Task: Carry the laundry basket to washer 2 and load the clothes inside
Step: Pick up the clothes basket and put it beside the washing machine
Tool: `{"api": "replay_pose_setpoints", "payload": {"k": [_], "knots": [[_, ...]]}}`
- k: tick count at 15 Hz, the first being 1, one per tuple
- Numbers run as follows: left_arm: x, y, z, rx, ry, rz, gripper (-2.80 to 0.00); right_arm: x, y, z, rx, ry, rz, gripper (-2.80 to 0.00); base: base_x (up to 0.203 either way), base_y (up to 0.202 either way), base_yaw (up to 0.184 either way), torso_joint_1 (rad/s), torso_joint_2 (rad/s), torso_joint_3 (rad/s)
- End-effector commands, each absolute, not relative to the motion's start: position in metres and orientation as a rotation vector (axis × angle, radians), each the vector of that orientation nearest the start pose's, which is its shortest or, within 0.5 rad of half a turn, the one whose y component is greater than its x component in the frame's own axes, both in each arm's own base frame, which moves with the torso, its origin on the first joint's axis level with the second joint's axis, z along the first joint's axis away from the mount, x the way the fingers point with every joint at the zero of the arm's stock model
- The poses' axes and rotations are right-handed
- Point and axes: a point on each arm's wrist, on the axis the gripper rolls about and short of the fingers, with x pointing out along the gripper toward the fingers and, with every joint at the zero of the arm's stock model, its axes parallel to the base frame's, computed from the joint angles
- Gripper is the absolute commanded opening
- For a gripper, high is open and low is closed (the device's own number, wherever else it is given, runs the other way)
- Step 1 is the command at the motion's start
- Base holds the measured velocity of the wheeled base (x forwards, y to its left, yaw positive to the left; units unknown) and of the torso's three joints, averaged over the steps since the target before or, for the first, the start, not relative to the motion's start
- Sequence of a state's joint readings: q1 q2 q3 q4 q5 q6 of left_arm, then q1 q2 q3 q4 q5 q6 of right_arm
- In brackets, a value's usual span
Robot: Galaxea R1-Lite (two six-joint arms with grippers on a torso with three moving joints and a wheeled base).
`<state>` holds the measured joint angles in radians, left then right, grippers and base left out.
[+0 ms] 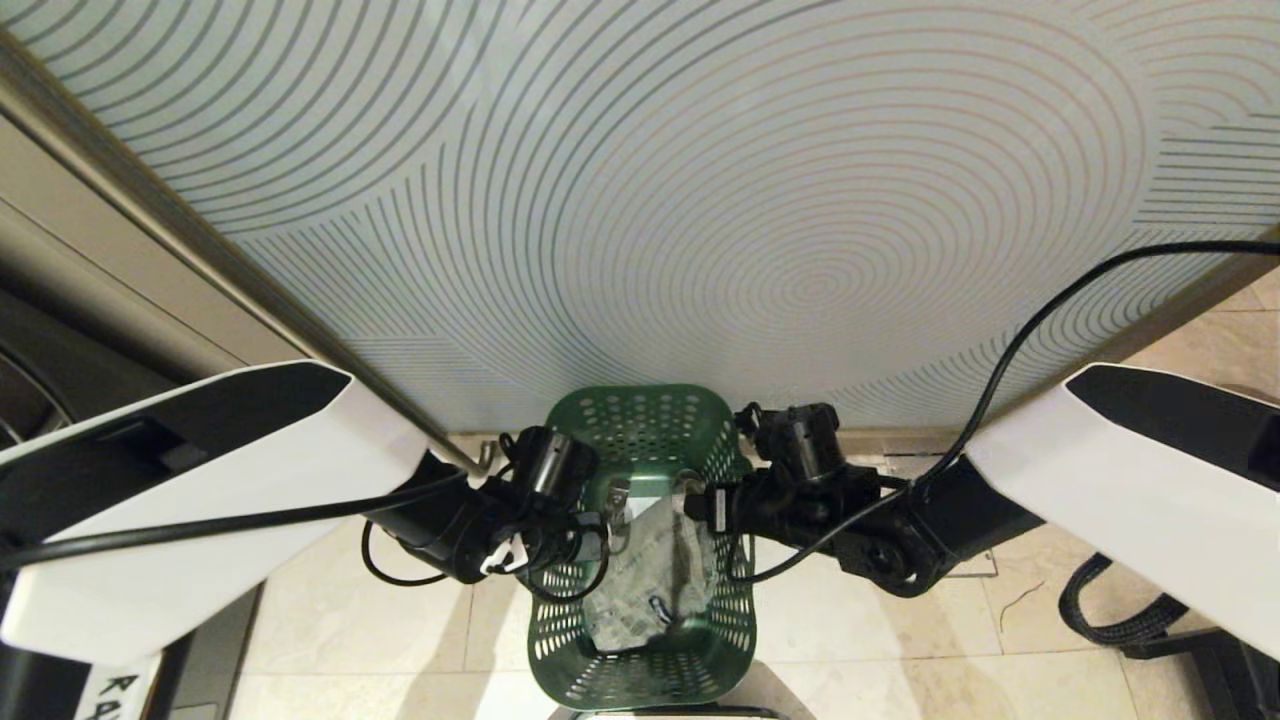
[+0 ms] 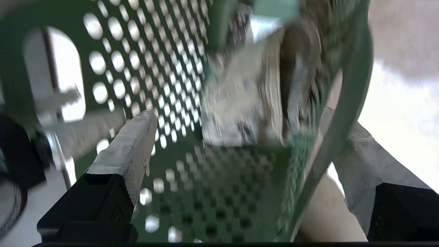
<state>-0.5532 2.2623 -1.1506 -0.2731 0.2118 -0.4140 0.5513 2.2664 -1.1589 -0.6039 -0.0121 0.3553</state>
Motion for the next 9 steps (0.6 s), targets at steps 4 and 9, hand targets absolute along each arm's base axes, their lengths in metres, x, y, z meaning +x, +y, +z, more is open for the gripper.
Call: {"api": "replay_pose_setpoints", "payload": {"k": [4,9], "knots": [[0.344,-0.212,0.033,-0.071,0.823,-0.157,0.00,0.367,0.226,0.036,0.198,0.590,0.425,0.00,0.000,0.000,0.000,0.000,0.00,0.000],[0.340,-0.215,0.039,-0.070,0.821,-0.174,0.00,0.368,0.226,0.029,0.191,0.602,0.413,0.00,0.000,0.000,0.000,0.000,0.00,0.000]]}}
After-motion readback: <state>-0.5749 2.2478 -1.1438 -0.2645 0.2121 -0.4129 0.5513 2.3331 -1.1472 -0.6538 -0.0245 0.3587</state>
